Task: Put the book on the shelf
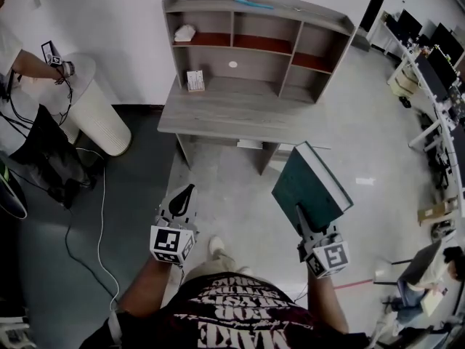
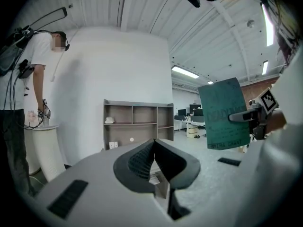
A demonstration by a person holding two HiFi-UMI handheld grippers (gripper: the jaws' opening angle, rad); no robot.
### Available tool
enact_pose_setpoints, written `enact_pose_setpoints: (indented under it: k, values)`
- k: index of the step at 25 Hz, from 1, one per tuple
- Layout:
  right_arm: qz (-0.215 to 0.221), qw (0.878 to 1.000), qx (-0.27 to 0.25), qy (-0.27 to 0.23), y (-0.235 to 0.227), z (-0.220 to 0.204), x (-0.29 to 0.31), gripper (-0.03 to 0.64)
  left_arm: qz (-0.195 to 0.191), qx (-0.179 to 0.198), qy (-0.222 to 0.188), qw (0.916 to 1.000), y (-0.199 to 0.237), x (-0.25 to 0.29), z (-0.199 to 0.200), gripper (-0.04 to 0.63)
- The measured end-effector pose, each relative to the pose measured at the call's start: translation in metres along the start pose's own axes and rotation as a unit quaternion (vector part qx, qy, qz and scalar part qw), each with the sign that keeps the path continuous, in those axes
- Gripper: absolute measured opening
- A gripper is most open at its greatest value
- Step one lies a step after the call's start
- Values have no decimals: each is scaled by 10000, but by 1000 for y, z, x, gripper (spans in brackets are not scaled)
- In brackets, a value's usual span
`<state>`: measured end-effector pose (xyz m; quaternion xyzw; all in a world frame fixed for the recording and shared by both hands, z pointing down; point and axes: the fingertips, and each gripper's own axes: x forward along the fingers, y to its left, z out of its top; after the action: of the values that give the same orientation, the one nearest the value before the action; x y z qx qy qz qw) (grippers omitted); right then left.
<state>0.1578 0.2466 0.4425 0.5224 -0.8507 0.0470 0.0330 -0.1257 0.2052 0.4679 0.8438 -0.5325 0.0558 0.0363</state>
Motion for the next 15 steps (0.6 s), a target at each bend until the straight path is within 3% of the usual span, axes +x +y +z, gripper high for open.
enact_pose_setpoints:
  k: [15]
  values:
    - [100, 9998, -96, 153, -7, 5, 70, 163, -198, -180, 8, 9996, 32, 63, -3, 6]
